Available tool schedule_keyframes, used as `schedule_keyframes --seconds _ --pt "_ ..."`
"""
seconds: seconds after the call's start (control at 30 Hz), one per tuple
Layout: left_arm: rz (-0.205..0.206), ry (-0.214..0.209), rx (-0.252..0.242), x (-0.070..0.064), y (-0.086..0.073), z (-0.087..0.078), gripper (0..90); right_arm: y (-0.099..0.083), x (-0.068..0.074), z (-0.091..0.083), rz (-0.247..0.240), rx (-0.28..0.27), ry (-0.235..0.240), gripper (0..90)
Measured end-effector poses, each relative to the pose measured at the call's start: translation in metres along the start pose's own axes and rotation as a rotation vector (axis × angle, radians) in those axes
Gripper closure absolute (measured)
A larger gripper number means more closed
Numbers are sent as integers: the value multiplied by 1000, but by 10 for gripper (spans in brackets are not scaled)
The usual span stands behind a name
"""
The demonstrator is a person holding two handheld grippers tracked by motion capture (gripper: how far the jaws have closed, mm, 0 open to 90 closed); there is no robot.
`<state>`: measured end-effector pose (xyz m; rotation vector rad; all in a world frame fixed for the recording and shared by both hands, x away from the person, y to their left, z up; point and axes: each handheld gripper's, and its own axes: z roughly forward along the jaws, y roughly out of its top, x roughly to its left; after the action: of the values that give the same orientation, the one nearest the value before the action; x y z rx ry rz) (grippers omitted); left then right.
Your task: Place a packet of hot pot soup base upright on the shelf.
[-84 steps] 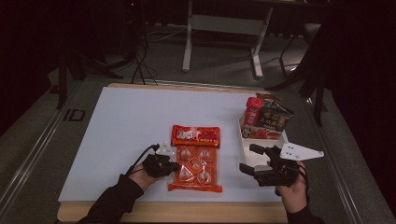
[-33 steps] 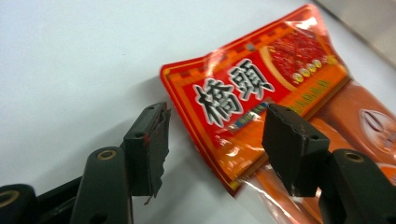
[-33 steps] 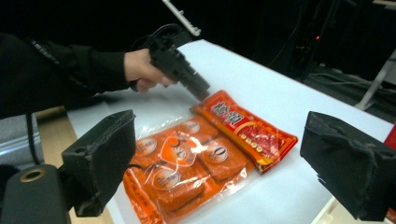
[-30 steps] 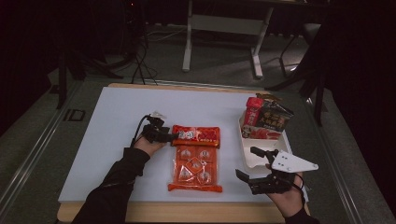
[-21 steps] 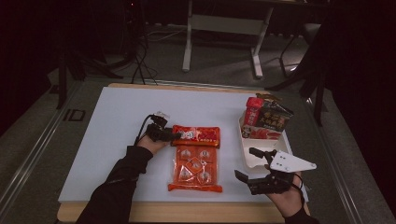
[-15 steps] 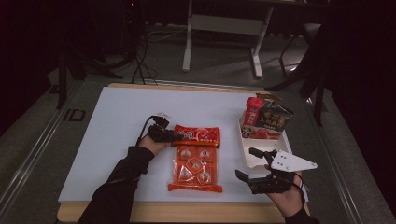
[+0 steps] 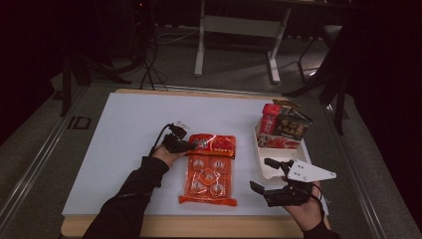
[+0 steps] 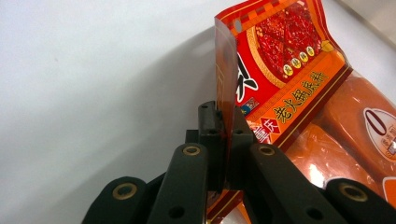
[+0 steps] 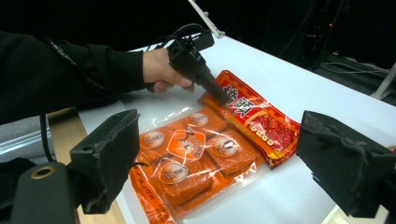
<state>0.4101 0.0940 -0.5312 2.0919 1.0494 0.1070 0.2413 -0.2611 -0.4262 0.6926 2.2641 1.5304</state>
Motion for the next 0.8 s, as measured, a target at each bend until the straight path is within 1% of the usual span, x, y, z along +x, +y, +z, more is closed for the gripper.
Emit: schedule_keyframes --seconds 0.1,0.2,0.27,0.33,0.4,0.43,0.5,0.53,0.6,0.63,0.7,0.8 --pt "2 -8 -23 -2 2 -8 893 0 -1 1 2 2 -12 131" --pt "20 -11 -44 -5 3 -14 892 0 -2 0 5 0 -7 130" --pt "8 -19 -66 -7 4 -20 892 1 -1 -1 -1 -10 -18 125" --pt "18 -21 -81 -10 7 -26 892 1 -1 -2 -3 -18 -31 107" --pt "28 -20 -104 -15 9 -32 893 2 -2 -3 2 -20 -19 106" --pt "34 -22 -107 -17 10 -35 893 2 -2 -3 3 -24 -32 106" --pt "37 -34 -130 -20 12 -42 893 2 -2 -2 3 -20 -29 106" --pt "43 -36 -137 -23 13 -46 893 2 -2 -2 2 -19 -36 107" --pt "60 -35 -151 -28 15 -53 893 1 -2 -1 -7 -3 -36 107" --pt "64 -37 -154 -31 16 -56 893 1 -1 0 -10 -6 -43 110" --pt "77 -49 -172 -35 17 -63 894 1 -1 0 -6 1 -35 112" --pt "87 -65 -192 -42 19 -72 894 2 -1 -1 -4 -2 -35 132"
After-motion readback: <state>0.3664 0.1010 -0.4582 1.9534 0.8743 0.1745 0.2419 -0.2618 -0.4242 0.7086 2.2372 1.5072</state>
